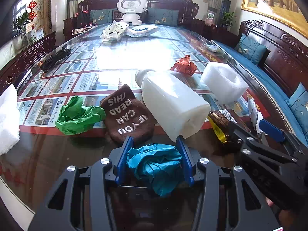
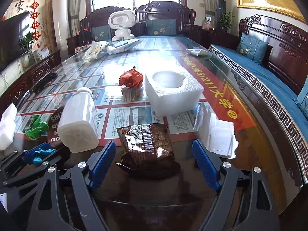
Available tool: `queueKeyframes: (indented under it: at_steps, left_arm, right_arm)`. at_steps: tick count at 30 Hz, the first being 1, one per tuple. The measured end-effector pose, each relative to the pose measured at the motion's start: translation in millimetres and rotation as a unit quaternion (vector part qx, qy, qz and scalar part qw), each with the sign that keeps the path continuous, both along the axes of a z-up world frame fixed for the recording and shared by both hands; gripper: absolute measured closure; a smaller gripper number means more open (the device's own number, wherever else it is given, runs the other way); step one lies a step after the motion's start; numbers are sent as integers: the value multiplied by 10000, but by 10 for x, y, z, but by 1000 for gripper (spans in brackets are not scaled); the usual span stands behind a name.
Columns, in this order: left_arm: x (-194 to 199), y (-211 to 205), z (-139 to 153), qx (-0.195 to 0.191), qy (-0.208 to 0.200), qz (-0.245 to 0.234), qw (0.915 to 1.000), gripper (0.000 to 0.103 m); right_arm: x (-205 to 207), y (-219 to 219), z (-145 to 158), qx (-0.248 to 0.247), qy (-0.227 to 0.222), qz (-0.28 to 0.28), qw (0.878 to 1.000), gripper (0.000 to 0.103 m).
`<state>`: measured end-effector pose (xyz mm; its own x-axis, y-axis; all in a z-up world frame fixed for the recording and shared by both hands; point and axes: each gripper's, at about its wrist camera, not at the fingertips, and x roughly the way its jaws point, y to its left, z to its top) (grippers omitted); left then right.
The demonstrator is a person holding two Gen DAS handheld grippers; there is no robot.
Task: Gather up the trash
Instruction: 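Grasp the brown packet with the right tool while the left tool holds the teal cloth, then lower both items into the yellow bin and open both tools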
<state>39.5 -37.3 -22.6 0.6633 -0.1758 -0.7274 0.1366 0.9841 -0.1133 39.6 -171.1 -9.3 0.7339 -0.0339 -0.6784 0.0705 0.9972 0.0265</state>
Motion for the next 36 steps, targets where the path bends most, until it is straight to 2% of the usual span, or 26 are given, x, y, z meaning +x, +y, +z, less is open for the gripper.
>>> queueKeyframes:
  at_steps: [8,11,16,28,36]
  left_arm:
    - [-41,86,19,-78,33,7,10000,55]
    - [-47,88,22,-83,41,7,10000,55]
    - [-54,81,21,-83,46,24,10000,55]
    - [-184,41,60,-31,-3,-73,10000,55]
    - [-600,-50,151,52,-102,-302,9995,55]
  right_arm:
    - [173,61,-163,-111,242,17,9996,25]
    - [191,68,-190,-118,323,43,9994,38]
    - [116,69,-187,-44,281,131,9995,42]
    - [-277,35,7,25,11,51,10000,45]
    - [-791,-7,270,46,-302,-46,9995,45]
